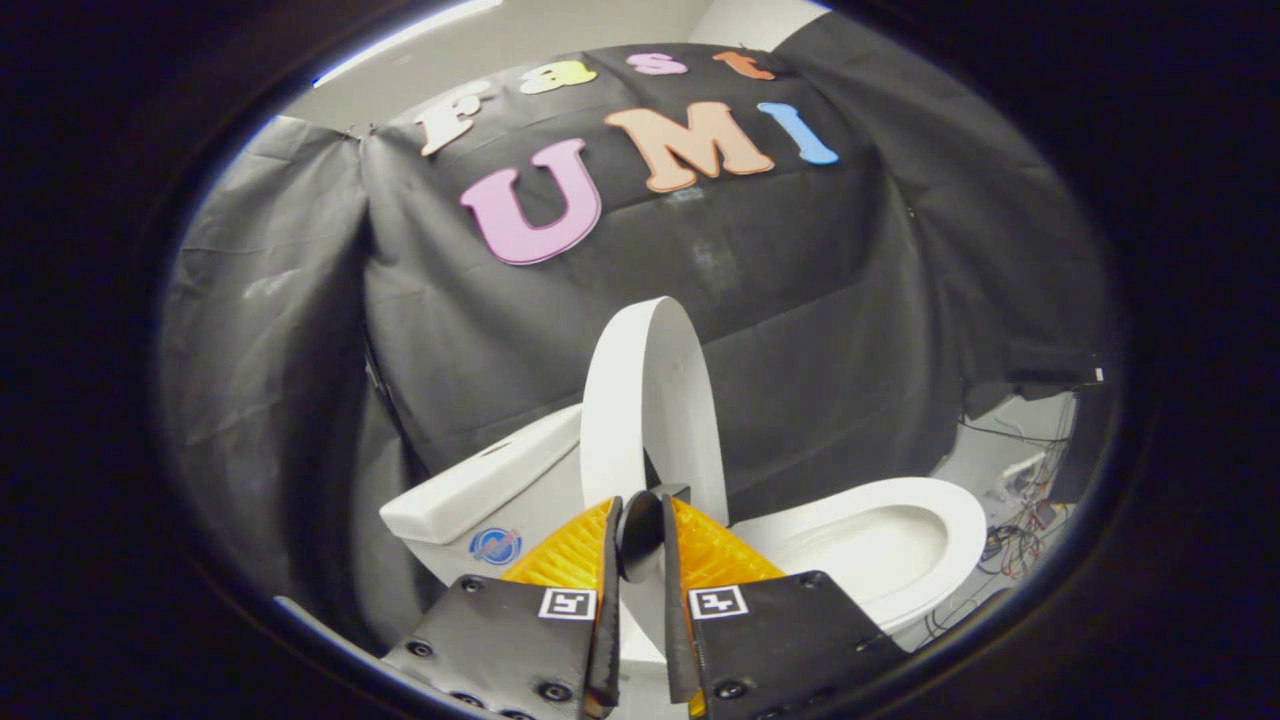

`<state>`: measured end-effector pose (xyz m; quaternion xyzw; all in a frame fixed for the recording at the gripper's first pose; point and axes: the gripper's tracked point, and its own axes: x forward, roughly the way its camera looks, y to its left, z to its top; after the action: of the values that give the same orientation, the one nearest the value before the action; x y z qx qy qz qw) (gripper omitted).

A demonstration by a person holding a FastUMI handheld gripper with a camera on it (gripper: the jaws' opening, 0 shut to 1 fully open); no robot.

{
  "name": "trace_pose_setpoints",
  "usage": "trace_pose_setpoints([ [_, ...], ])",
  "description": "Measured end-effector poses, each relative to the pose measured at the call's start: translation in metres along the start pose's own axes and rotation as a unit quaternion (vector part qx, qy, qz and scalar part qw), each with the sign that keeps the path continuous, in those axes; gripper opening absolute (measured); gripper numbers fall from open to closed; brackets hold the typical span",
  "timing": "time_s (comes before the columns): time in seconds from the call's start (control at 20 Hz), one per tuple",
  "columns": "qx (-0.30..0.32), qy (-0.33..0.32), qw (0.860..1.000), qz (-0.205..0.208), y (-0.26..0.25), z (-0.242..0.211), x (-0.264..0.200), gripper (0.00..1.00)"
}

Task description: Open the toilet lid.

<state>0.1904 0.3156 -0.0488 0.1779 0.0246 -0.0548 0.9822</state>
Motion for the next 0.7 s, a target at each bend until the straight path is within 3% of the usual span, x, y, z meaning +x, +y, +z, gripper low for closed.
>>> trace_pose_setpoints([
  [0.7,-0.05,0.037,0.995,0.079,0.081,-0.03,0.028,0.2],
])
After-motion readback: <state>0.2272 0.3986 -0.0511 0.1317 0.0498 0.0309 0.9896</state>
